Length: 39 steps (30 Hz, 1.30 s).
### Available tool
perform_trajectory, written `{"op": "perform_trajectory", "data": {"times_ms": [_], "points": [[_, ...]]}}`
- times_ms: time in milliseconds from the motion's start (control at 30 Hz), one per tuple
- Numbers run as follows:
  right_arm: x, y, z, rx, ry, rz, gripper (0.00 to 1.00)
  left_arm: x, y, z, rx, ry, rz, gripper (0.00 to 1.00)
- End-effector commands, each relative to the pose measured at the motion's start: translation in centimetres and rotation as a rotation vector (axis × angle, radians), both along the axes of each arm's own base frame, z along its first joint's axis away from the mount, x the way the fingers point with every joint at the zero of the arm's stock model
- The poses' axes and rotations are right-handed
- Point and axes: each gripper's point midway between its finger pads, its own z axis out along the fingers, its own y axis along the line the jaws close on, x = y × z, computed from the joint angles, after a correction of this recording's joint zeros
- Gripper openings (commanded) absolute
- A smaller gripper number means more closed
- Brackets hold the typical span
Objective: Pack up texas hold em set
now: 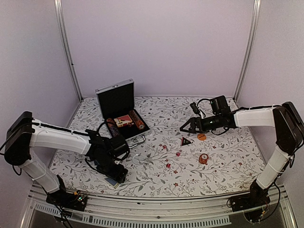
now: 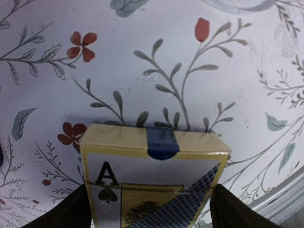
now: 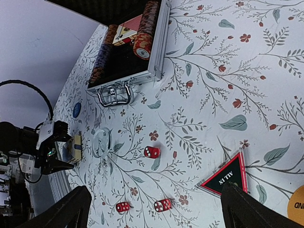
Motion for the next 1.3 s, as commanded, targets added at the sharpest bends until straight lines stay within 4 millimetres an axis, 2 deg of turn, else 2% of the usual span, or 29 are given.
{"op": "perform_trajectory", "data": {"times_ms": [0, 233, 467, 700, 833, 1033, 1267], "points": [[0.0, 0.4, 0.9, 0.021, -0.024, 0.011, 0.99, -0.2, 0.9, -0.7, 0.094, -0.012, -0.012, 0.78], [0.0, 0.5, 0.8, 0.021, -0.023, 0.012, 0.99, 2.5, -2.2, 3.1, 0.012, -0.127, -0.076, 0.58], [0.0, 0.5, 1.1, 0.022, -0.032, 0.015, 0.99, 7.4, -6.3, 10.2, -0.089, -0.319, -0.243, 0.57], [-0.1, 0.4, 1.9, 0.023, -0.053, 0.017, 0.99, 14.6, -6.6, 15.3, -0.089, -0.508, -0.337, 0.55], [0.0, 0.5, 2.6, 0.022, -0.075, 0.027, 0.99, 17.4, -6.8, 18.0, -0.109, -0.598, -0.441, 0.54], [0.1, 0.6, 3.2, 0.031, -0.096, 0.043, 0.99, 20.3, -6.0, 19.3, -0.117, -0.639, -0.561, 0.53], [0.1, 0.9, 3.4, 0.041, -0.106, 0.062, 0.99, 24.0, -4.4, 18.0, -0.142, -0.583, -0.582, 0.51]]}}
